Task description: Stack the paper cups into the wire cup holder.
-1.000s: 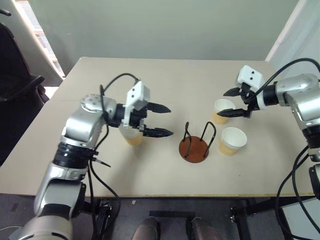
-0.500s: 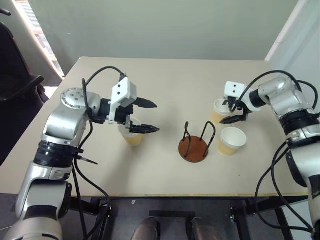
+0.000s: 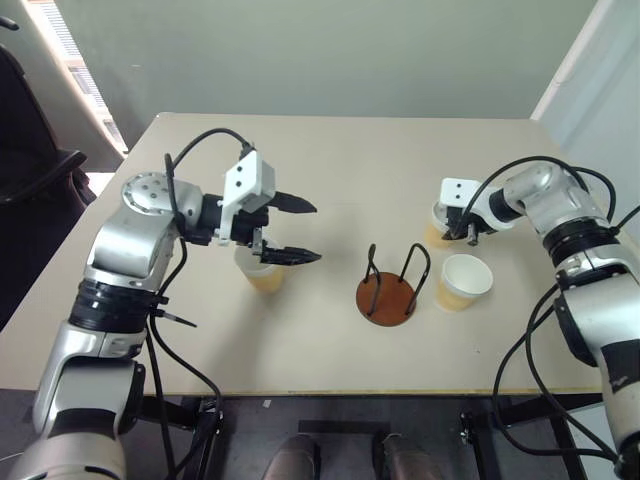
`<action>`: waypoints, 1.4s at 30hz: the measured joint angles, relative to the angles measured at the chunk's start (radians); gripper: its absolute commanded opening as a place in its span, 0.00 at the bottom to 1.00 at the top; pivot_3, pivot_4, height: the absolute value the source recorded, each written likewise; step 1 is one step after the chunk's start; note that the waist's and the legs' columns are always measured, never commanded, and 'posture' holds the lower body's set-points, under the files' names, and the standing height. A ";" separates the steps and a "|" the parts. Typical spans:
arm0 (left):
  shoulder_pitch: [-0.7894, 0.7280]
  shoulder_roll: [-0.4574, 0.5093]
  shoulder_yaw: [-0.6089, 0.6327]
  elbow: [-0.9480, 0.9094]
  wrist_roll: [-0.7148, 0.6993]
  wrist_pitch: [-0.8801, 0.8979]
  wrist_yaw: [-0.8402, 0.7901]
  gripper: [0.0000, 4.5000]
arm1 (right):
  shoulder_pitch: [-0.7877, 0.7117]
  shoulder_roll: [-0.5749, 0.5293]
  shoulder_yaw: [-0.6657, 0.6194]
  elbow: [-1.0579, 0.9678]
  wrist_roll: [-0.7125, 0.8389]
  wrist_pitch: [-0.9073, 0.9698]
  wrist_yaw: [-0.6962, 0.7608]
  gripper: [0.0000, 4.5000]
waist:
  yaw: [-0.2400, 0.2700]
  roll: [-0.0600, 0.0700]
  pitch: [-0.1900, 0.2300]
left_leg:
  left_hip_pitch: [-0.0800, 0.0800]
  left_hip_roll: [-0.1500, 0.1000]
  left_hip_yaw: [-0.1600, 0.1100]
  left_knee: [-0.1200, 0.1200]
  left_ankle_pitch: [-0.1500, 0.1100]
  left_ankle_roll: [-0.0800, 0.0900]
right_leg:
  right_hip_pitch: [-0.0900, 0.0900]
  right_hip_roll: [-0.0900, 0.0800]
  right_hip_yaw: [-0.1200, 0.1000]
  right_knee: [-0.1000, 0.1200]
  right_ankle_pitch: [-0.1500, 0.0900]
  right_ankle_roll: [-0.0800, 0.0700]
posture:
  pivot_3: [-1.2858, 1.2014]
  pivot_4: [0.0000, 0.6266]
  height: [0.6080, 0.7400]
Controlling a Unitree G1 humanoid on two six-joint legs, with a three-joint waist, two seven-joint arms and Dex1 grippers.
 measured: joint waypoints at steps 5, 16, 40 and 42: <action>-0.001 0.003 0.001 -0.001 -0.012 0.014 -0.006 1.00 | 0.038 -0.110 -0.081 -0.248 0.073 0.066 0.140 0.01 | 0.001 0.000 0.000 | -0.001 0.000 0.000 -0.001 0.002 -0.004 | 0.000 0.000 -0.001 0.000 -0.001 -0.001 | 0.52 0.24 1.00; 0.038 0.046 0.008 -0.024 -0.065 0.076 -0.071 1.00 | 0.118 -0.367 -0.158 -1.223 0.460 0.573 0.339 0.01 | -0.012 -0.001 0.000 | 0.001 0.002 0.000 -0.002 0.005 -0.009 | 0.001 0.002 -0.001 0.000 -0.004 -0.005 | 0.52 0.24 1.00; 0.027 -0.008 -0.009 -0.005 -0.059 0.058 -0.058 1.00 | 0.175 -0.281 -0.061 -1.315 0.453 0.555 0.312 0.01 | -0.012 -0.001 0.000 | 0.002 0.002 0.000 0.000 0.008 -0.002 | 0.001 0.002 -0.001 0.002 0.002 -0.005 | 0.52 0.24 1.00; 0.027 -0.008 -0.009 -0.005 -0.059 0.058 -0.058 1.00 | 0.181 -0.280 -0.047 -1.310 0.432 0.533 0.312 0.01 | -0.011 -0.001 0.000 | 0.002 0.002 0.000 0.000 0.008 -0.002 | 0.001 0.002 -0.001 0.002 0.002 -0.005 | 0.52 0.24 1.00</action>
